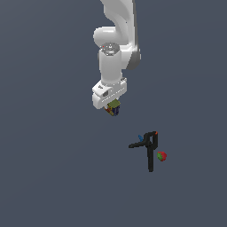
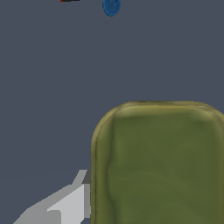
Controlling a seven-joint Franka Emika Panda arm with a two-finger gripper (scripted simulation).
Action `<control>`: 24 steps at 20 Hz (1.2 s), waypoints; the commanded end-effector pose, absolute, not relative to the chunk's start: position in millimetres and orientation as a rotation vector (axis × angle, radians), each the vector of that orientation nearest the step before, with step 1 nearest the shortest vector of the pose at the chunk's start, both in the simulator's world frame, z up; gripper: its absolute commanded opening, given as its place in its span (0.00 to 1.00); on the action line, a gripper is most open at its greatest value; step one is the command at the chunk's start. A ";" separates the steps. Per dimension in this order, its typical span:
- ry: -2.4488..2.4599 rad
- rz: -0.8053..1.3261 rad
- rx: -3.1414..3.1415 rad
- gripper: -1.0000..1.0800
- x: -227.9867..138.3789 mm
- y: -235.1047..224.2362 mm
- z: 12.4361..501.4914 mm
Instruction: Pick up a designated object from a clutter of objects.
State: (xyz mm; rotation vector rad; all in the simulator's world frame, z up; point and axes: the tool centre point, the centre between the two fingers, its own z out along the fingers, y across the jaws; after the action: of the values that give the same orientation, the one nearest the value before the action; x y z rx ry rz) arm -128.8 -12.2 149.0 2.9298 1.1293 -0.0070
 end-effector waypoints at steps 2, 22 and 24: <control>1.128 -0.003 2.927 0.00 -126.2 1.2 179.1; 1.132 -0.001 2.929 0.00 -110.7 84.1 352.7; 1.132 -0.001 2.929 0.00 -108.7 91.2 367.2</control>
State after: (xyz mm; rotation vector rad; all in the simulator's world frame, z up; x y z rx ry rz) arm -110.3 85.6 354.0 2.9292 1.1322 -0.0052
